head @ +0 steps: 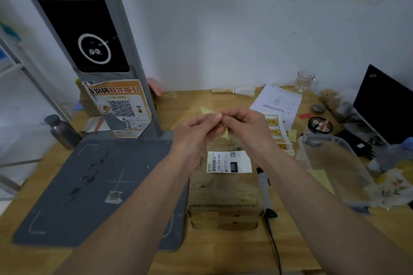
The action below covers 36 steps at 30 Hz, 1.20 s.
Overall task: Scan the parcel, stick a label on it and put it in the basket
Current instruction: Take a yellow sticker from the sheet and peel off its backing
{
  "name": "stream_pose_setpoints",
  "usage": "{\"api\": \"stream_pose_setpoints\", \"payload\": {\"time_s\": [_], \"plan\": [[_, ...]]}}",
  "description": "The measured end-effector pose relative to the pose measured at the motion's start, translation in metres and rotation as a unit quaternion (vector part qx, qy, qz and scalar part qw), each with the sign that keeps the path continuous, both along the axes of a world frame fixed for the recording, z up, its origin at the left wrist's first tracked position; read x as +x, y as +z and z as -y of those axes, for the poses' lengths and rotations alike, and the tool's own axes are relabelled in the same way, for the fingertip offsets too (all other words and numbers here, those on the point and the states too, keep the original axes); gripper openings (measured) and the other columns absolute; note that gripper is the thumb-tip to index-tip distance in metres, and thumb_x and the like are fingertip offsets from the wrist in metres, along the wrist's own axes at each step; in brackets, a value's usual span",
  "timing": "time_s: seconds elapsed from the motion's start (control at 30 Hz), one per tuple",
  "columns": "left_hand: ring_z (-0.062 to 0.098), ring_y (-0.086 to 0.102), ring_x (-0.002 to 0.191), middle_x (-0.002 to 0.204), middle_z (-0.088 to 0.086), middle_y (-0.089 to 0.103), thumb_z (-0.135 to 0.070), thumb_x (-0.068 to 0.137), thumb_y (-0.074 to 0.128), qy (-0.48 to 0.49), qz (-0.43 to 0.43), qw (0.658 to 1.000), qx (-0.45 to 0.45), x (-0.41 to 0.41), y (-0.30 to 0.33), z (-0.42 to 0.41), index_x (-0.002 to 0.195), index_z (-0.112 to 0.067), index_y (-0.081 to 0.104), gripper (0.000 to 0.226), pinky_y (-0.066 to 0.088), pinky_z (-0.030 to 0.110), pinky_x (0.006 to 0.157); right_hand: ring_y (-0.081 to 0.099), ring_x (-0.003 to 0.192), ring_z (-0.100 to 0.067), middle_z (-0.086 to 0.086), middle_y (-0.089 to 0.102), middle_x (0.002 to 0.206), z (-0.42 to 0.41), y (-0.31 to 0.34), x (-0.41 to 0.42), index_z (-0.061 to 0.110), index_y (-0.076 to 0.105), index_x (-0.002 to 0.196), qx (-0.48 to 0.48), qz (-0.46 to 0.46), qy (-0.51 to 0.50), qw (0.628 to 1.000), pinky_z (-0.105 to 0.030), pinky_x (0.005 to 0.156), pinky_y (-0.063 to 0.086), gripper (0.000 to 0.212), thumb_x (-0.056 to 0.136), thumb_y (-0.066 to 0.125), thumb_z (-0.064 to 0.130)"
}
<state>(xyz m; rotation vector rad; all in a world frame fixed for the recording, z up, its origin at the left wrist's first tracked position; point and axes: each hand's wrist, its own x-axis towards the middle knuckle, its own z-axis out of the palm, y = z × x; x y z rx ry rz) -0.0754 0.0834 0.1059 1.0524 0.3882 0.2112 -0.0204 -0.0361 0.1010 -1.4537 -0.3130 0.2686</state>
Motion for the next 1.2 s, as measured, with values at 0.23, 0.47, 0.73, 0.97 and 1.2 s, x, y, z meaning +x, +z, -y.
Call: {"api": "stream_pose_setpoints", "payload": {"time_s": [0.23,0.47,0.73,0.97,1.2], "plan": [[0.016,0.070,0.068,0.076,0.011,0.072,0.001,0.079,0.069,-0.016,0.004,0.999,-0.034,0.000,0.000,-0.002,0.089,0.005,0.069,0.011,0.060,0.023,0.070,0.063,0.073,-0.009,-0.001,0.072,0.079,-0.001,-0.002,0.000,0.012,0.073,0.085,0.015,-0.030,0.000,0.999,-0.023,0.069,0.050,0.012,0.084,0.066,0.001],[0.016,0.069,0.065,0.074,0.011,0.071,0.005,0.078,0.069,-0.004,0.003,1.000,-0.006,-0.001,-0.001,-0.003,0.088,0.004,0.070,0.010,0.060,0.023,0.068,0.066,0.071,-0.012,-0.003,0.073,0.077,0.002,0.003,-0.002,0.013,0.073,0.081,-0.002,-0.005,0.001,1.000,-0.022,0.068,0.056,0.014,0.084,0.066,0.001],[0.015,0.064,0.069,0.078,0.007,0.070,-0.005,0.077,0.074,0.031,-0.009,0.993,0.118,-0.003,0.004,0.002,0.078,-0.011,0.071,0.007,0.055,0.022,0.063,0.072,0.077,-0.029,-0.020,0.073,0.086,0.005,0.014,-0.006,-0.004,0.070,0.087,-0.010,-0.012,0.007,1.000,-0.035,0.077,0.061,0.007,0.085,0.064,0.000],[0.013,0.062,0.066,0.077,0.009,0.064,-0.009,0.078,0.074,0.030,0.007,0.983,0.179,-0.003,0.007,0.004,0.087,-0.016,0.070,0.011,0.053,0.018,0.057,0.072,0.073,-0.026,-0.015,0.072,0.076,0.006,0.018,-0.006,0.003,0.068,0.076,-0.005,-0.014,0.021,1.000,-0.035,0.074,0.061,0.013,0.086,0.062,-0.002],[0.003,0.062,0.065,0.076,-0.005,0.072,-0.010,0.081,0.071,0.008,0.017,0.971,0.239,-0.005,0.010,0.002,0.083,-0.024,0.075,0.015,0.050,0.015,0.059,0.069,0.070,-0.027,-0.018,0.069,0.077,0.008,0.017,-0.004,0.005,0.067,0.073,-0.018,-0.026,0.035,0.999,-0.030,0.066,0.061,0.015,0.087,0.062,-0.001]]}}
